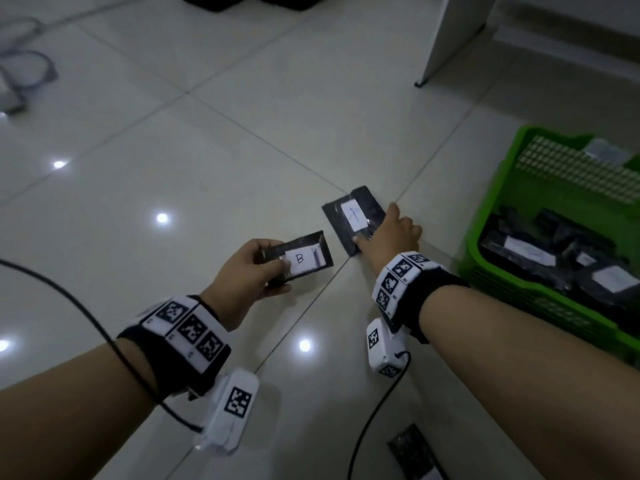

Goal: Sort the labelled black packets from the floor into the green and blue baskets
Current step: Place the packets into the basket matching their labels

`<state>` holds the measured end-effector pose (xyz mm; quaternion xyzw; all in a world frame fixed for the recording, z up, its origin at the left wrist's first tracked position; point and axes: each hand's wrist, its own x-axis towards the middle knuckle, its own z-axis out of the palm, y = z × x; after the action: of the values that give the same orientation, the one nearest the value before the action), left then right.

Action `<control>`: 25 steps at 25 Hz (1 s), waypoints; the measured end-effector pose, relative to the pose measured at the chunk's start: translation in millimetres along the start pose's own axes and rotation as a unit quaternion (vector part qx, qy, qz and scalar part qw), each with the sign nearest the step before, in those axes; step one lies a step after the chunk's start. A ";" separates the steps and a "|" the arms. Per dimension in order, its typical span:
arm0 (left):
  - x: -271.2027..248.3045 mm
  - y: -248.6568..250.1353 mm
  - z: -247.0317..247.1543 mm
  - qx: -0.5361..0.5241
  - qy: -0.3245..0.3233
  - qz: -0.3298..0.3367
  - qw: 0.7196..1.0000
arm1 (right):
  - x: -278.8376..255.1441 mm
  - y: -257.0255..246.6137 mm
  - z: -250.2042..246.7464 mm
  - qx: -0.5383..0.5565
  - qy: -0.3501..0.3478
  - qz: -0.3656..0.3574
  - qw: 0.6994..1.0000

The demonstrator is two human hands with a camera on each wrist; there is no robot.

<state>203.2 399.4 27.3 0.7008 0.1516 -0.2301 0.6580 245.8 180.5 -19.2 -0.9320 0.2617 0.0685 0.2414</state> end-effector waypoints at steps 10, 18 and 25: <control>-4.6 34.7 33.2 -0.022 -0.009 0.043 0.999 | -26.1 22.4 -49.5 0.205 -0.025 -0.035 0.978; -39.7 106.8 110.0 0.077 -0.098 0.099 0.987 | -73.4 105.4 -180.9 0.256 -0.070 -0.046 0.963; -57.3 150.0 245.5 0.099 -0.156 0.143 0.972 | -58.0 233.5 -277.1 0.350 -0.027 0.055 0.935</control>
<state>201.7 147.8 178.1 0.7326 -0.0782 -0.2538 0.6267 75.0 -102.1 141.0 -0.7703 0.3129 0.0104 0.5555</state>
